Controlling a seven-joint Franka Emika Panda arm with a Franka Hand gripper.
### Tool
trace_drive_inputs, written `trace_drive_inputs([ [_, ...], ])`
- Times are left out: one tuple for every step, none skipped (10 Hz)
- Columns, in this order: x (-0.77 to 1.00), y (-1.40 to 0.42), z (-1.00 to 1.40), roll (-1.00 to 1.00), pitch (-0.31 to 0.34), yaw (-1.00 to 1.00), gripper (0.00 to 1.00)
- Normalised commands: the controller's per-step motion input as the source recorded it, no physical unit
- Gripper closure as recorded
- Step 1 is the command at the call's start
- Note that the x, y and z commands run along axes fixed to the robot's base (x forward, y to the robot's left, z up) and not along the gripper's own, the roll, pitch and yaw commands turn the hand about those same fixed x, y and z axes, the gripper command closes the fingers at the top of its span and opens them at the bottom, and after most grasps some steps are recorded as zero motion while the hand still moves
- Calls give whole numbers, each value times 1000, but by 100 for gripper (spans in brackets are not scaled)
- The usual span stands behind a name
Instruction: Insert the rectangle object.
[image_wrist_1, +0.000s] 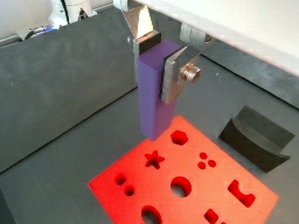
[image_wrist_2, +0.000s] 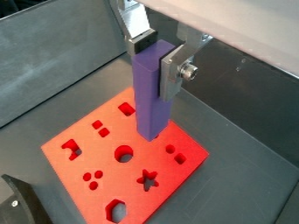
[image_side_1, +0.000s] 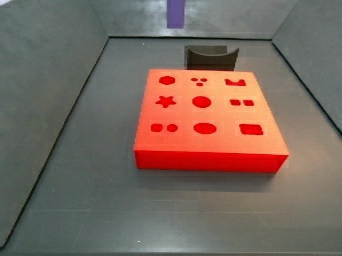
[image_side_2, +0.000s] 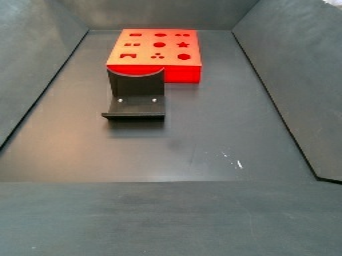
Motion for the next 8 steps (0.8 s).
trace_drive_inputs([
  [443, -271, -149, 71, 17, -440, 100],
  [423, -297, -320, 0, 0, -586, 100],
  [491, -180, -340, -64, 0, -571, 100],
  [571, -169, -537, -56, 0, -483, 100],
  [646, -157, -631, -50, 0, -431, 100],
  [609, -134, -714, -7, 0, -494, 100],
  [580, -77, -629, -20, 0, -531, 100],
  [474, -63, -471, 0, 0, -617, 100],
])
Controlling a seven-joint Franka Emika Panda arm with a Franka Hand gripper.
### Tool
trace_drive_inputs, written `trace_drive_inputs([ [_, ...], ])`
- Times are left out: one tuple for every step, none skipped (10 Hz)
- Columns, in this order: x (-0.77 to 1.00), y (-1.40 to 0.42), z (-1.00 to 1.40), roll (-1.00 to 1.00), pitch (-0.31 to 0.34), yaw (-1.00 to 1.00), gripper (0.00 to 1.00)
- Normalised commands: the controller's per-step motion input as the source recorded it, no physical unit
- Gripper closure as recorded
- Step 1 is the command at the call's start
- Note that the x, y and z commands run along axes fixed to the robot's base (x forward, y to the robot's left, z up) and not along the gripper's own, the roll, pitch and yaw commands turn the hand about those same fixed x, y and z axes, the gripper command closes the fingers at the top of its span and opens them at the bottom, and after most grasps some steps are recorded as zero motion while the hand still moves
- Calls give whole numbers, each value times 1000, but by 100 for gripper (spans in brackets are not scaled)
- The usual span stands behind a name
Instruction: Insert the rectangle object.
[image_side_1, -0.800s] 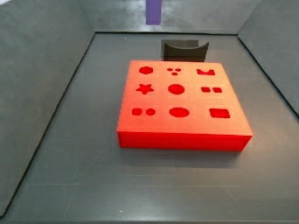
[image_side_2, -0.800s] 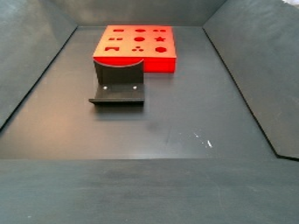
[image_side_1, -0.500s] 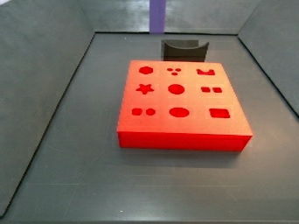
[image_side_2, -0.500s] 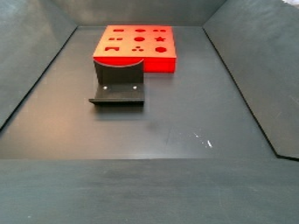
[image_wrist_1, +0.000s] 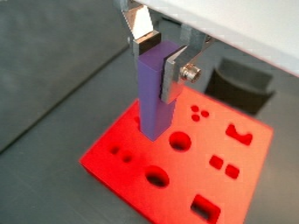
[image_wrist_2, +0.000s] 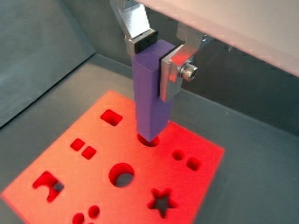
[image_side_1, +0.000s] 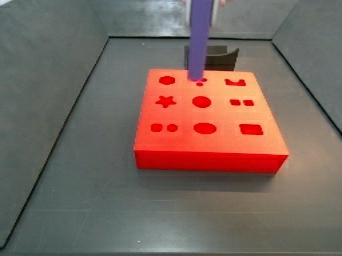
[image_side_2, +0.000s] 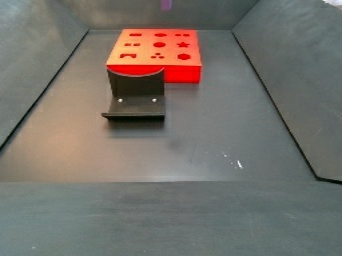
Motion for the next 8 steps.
trace_drive_inputs([
  [440, -137, -306, 17, 41, -554, 100],
  [254, -103, -283, 0, 0, -783, 100],
  [100, -63, -300, 0, 0, -914, 100],
  [86, -51, -326, 1, 0, -911, 100],
  [103, -40, -366, 29, 19, -871, 100],
  [109, -51, -309, 19, 20, -860, 100],
  [137, -83, -229, 0, 0, -894, 100],
  [157, -97, -169, 0, 0, -891, 100],
])
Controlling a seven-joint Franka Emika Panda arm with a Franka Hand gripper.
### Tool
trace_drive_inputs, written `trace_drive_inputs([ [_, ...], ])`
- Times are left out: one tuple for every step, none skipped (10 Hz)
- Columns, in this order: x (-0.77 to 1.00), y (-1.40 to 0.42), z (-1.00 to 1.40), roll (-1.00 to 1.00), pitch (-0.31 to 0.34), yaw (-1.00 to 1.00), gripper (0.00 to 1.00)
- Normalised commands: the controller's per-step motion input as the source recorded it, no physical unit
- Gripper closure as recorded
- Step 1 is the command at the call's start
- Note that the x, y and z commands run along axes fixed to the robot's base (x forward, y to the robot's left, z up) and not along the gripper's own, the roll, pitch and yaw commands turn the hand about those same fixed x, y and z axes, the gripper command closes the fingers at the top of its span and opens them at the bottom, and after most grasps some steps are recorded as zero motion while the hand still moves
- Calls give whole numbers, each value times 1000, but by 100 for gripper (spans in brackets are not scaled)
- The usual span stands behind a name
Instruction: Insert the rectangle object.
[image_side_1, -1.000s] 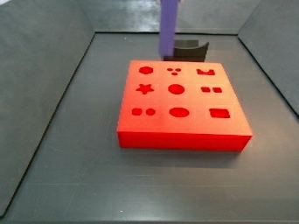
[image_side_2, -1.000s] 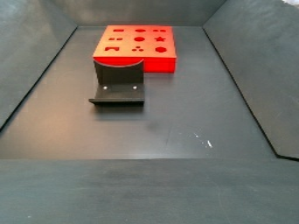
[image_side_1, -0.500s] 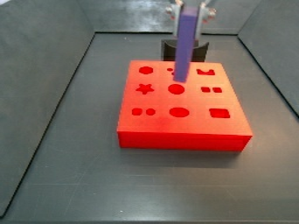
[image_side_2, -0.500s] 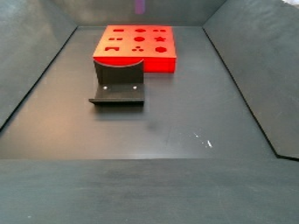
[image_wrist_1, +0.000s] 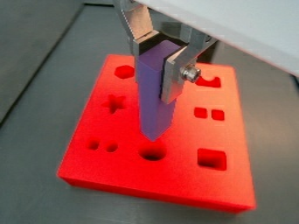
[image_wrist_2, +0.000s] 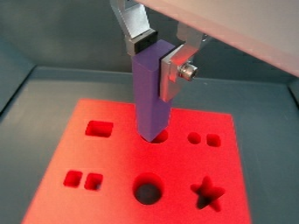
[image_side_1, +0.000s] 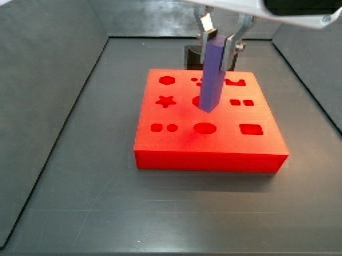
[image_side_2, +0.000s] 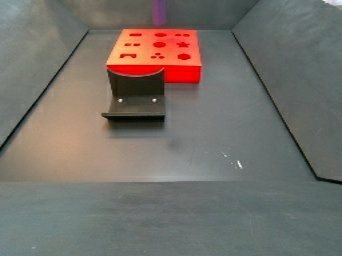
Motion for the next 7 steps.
trace_drive_inputs([
  [154, -97, -140, 0, 0, -900, 100],
  [86, -94, -91, -11, 0, -963, 100],
  [89, -91, -71, -23, 0, -960, 100],
  [97, -97, -23, -40, 0, -943, 100],
  [151, -100, 0, -59, 0, -897, 100],
  [197, -97, 0, -84, 0, -863, 100],
  [217, -100, 0, -70, 0, -846, 100],
])
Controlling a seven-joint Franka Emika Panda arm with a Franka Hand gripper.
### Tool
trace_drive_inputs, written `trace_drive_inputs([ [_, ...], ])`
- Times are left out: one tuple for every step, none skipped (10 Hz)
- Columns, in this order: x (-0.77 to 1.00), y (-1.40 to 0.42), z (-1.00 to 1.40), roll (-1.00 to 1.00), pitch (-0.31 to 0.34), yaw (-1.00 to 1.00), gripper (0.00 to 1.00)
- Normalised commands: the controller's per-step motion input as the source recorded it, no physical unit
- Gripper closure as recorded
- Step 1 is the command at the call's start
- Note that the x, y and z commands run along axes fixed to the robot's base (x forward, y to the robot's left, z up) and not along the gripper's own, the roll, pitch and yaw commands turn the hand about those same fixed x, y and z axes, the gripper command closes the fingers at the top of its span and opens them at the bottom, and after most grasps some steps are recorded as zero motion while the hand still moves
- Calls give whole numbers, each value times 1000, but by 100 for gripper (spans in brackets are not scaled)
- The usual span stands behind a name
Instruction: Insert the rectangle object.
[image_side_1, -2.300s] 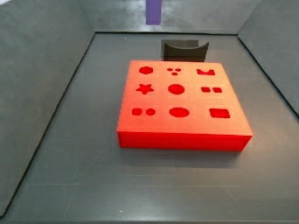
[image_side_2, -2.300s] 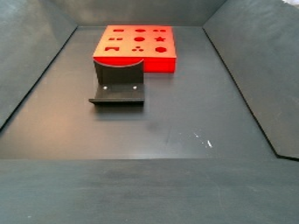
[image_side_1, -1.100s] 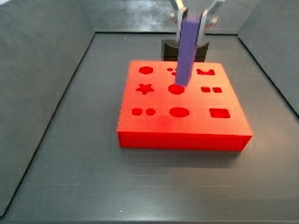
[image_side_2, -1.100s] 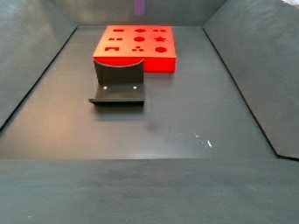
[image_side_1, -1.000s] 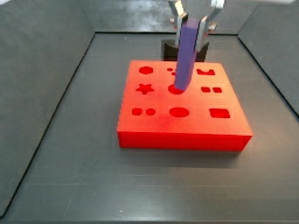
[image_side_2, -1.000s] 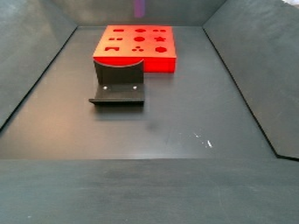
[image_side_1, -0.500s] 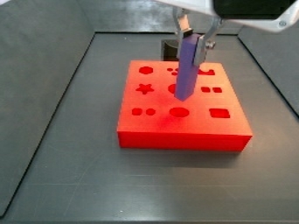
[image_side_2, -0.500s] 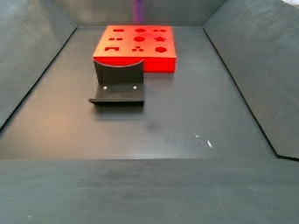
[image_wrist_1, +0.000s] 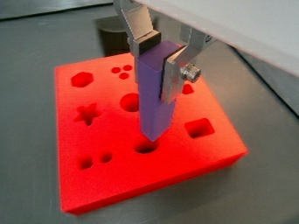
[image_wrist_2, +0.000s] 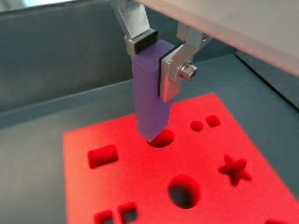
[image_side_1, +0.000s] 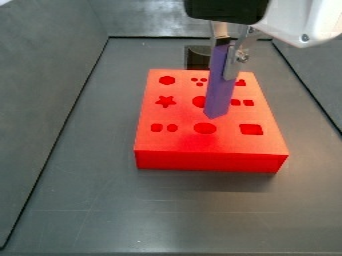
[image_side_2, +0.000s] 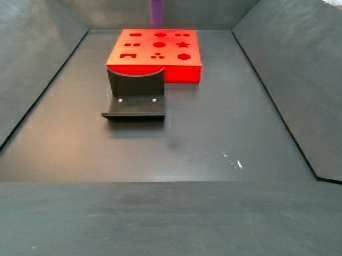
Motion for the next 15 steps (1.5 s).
trace_drive_inputs([
  [251, -103, 0, -64, 0, -811, 100],
  [291, -103, -14, -41, 1, -771, 100],
  [214, -54, -143, 0, 26, -803, 100],
  [183, -26, -203, 0, 50, -794, 100],
  [197, -20, -223, 0, 50, -780, 100],
  [246, -31, -211, 1, 49, -740, 100],
  [274, -83, -49, 3, 60, -677, 100],
  [214, -266, 69, 50, 66, -314, 100],
  [-9, 0, -31, 0, 0, 0, 100],
  [171, -74, 0, 216, 0, 0, 100],
  [466, -31, 226, 469, 0, -94, 100],
  [674, -49, 209, 469, -40, -220, 100],
  [666, -26, 169, 454, -114, -300, 100],
  [623, -37, 94, 470, -116, -329, 100],
  [180, -231, -120, 240, -3, -329, 100],
])
